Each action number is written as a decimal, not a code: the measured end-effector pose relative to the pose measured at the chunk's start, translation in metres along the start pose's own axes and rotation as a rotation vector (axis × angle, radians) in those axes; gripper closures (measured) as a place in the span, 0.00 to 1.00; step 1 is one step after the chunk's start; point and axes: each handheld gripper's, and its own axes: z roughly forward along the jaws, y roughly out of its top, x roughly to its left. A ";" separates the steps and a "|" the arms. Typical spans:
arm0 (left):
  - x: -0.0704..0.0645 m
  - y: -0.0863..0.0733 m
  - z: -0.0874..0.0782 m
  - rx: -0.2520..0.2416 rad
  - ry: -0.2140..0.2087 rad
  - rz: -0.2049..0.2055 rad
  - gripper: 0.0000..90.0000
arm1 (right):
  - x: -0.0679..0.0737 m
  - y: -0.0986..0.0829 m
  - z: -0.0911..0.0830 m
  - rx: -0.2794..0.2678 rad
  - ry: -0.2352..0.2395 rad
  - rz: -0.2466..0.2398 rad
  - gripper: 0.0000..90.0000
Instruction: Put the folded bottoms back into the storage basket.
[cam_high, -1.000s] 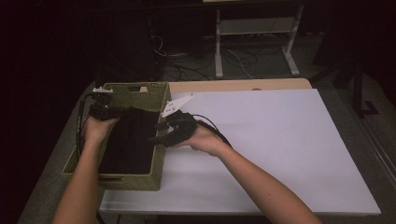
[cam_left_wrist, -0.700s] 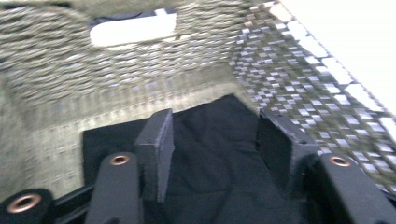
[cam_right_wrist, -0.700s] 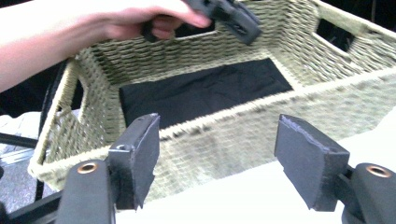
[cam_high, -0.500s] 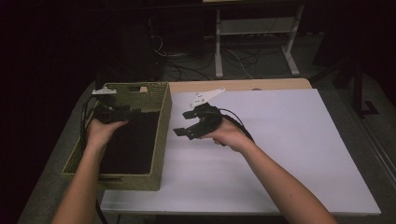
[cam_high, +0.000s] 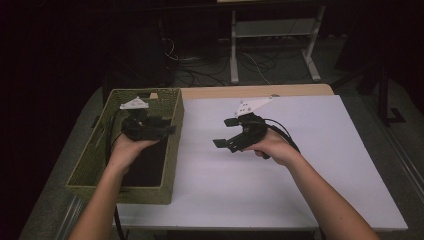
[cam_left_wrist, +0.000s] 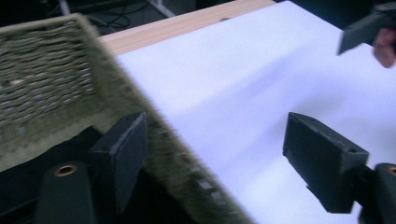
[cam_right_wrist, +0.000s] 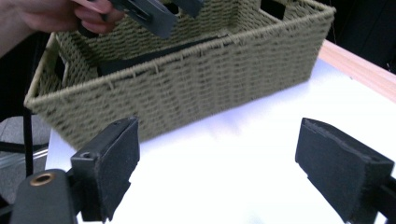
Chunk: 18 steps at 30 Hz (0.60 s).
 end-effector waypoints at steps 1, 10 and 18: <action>-0.004 0.000 0.000 -0.002 -0.012 0.008 0.21 | -0.001 -0.002 -0.003 0.003 -0.006 0.001 0.12; -0.040 -0.004 0.003 -0.007 -0.096 0.074 0.13 | -0.003 -0.024 -0.041 -0.002 -0.056 0.002 0.01; -0.056 -0.015 0.000 -0.019 -0.128 0.100 0.02 | -0.003 -0.047 -0.077 -0.004 -0.102 0.013 0.00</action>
